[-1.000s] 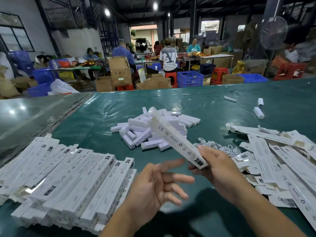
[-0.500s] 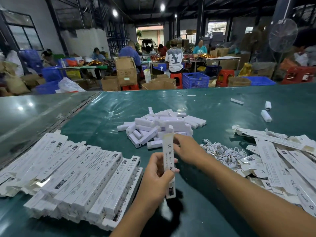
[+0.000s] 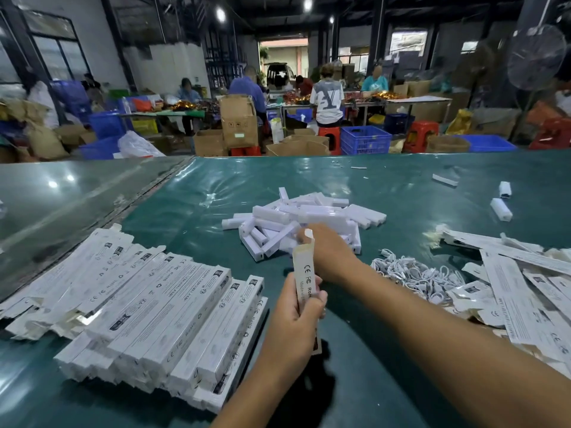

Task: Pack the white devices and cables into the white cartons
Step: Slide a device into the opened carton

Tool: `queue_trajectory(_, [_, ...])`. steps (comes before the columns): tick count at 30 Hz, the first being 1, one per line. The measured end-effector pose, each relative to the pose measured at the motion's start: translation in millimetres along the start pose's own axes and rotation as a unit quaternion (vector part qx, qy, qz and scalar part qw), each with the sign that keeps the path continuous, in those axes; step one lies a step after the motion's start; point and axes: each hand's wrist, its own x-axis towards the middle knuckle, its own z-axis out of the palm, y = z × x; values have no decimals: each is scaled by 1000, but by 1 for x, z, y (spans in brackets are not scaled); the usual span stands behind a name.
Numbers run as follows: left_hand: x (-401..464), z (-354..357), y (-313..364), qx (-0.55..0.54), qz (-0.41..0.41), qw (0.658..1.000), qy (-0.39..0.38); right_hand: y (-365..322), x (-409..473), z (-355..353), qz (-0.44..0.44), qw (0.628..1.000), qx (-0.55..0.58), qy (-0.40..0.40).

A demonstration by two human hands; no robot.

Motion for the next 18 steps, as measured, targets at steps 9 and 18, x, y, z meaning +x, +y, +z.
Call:
queue_trajectory(9, [-3,-4,0,238,85,967,-13,25,-137,-71,217,683,643,268])
queue_trajectory(18, [-5,-4,1,292,87,951,-41,22,-152,-74,159,677,639,329])
